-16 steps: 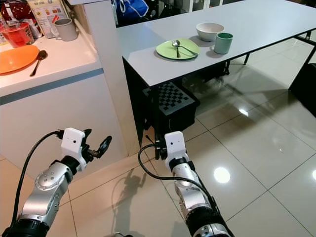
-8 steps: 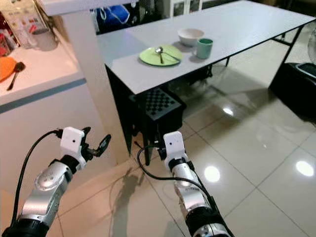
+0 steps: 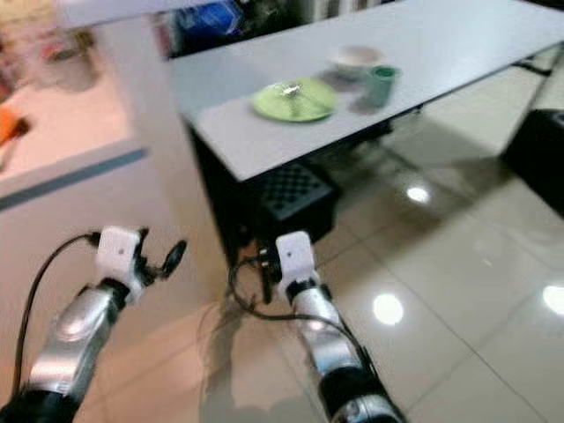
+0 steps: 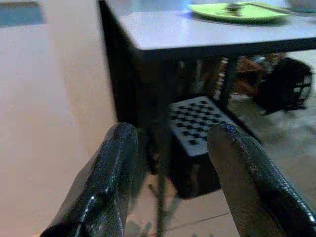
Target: Setting the table
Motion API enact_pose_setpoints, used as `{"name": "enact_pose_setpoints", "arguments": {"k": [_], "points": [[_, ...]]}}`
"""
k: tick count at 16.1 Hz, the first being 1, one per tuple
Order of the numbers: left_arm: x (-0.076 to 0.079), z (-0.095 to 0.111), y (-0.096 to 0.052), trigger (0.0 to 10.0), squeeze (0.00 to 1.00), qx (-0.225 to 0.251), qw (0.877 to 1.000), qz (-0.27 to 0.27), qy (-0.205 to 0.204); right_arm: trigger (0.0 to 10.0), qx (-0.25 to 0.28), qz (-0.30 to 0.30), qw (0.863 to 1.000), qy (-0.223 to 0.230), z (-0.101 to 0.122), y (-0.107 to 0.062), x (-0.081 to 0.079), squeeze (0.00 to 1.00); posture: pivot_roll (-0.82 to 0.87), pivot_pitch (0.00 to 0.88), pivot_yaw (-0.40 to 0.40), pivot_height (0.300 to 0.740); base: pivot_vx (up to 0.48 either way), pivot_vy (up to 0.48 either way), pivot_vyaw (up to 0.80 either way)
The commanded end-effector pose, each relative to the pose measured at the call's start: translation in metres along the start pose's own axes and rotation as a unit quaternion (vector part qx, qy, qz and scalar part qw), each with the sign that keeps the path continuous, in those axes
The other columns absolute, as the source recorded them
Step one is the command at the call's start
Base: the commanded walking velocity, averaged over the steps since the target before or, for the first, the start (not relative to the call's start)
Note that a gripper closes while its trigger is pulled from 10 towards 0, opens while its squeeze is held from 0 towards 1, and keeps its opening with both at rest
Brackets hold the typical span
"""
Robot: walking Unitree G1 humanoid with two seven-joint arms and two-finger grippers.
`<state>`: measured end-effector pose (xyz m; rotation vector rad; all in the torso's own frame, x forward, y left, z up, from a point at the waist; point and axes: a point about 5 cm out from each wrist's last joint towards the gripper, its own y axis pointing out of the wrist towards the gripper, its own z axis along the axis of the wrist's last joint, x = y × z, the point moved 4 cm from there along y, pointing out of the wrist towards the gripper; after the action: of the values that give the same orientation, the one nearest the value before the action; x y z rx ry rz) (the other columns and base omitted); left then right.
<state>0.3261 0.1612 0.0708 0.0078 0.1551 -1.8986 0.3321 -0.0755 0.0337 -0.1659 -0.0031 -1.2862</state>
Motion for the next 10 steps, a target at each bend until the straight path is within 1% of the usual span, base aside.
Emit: {"name": "enact_pose_setpoints", "arguments": {"k": [1,6,10], "points": [[-0.0028,-0.0063,-0.0049,10.0,0.0,-0.013,1.0,0.004,0.005,10.0,-0.007,-0.001,1.0,0.004,-0.0028,-0.0003,-0.0001,0.0,0.07,0.0,0.094,0.74,0.0,0.0,0.0],[-0.0024,-0.0062,-0.0042,10.0,0.0,-0.013,1.0,0.007,0.006,10.0,-0.008,-0.001,1.0,0.006,-0.0039,-0.0013,0.0,0.0,0.07,0.0,0.093,0.74,0.0,0.0,0.0],[-0.0011,-0.0077,-0.0046,10.0,0.0,-0.018,1.0,0.004,0.016,10.0,-0.01,0.0,1.0,0.006,-0.0048,-0.0013,0.0001,0.0,0.07,0.0,0.091,0.74,0.0,0.0,0.0]]}}
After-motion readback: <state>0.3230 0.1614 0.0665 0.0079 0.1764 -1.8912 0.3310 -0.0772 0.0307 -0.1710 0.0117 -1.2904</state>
